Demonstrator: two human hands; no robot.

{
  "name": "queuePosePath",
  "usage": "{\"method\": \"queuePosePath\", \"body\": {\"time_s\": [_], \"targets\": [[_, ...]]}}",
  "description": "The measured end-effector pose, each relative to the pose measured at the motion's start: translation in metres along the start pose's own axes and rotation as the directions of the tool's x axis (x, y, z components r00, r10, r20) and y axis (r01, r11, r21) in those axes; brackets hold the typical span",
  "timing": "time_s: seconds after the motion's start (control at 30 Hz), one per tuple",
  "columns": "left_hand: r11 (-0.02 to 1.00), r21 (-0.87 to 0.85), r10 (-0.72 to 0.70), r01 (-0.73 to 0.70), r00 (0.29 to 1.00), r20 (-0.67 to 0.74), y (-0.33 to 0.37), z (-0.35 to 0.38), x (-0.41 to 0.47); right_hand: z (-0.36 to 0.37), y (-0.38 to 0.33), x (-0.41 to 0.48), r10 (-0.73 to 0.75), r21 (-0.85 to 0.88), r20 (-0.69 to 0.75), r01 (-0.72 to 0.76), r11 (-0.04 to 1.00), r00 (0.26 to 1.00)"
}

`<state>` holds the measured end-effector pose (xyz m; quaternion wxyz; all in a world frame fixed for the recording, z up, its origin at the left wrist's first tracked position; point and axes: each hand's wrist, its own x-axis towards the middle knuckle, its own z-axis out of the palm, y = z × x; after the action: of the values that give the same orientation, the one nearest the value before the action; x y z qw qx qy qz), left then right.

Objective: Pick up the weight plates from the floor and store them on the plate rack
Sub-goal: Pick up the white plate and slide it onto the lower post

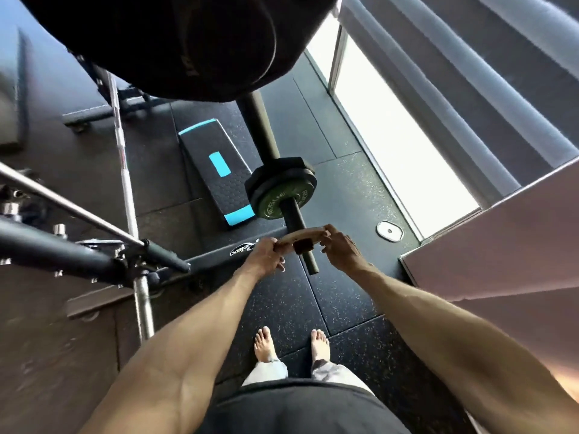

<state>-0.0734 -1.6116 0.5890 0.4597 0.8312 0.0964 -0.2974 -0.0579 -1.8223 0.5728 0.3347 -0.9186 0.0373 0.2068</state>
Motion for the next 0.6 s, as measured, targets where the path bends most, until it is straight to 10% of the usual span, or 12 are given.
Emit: {"method": "queuePosePath", "body": {"time_s": [0.4,0.6], "targets": [[0.934,-0.321,-0.304,0.159,0.824,-0.479,0.036,-0.014,0.043,-0.033,-0.065,0.066,0.113,0.157,0.084,-0.125,0.98,0.99],[0.953,-0.21,-0.289,0.217,0.857,-0.426,0.023,-0.026,0.035,-0.037,-0.076,0.059,-0.262,-0.084,-0.223,0.249,0.965,0.939]]}}
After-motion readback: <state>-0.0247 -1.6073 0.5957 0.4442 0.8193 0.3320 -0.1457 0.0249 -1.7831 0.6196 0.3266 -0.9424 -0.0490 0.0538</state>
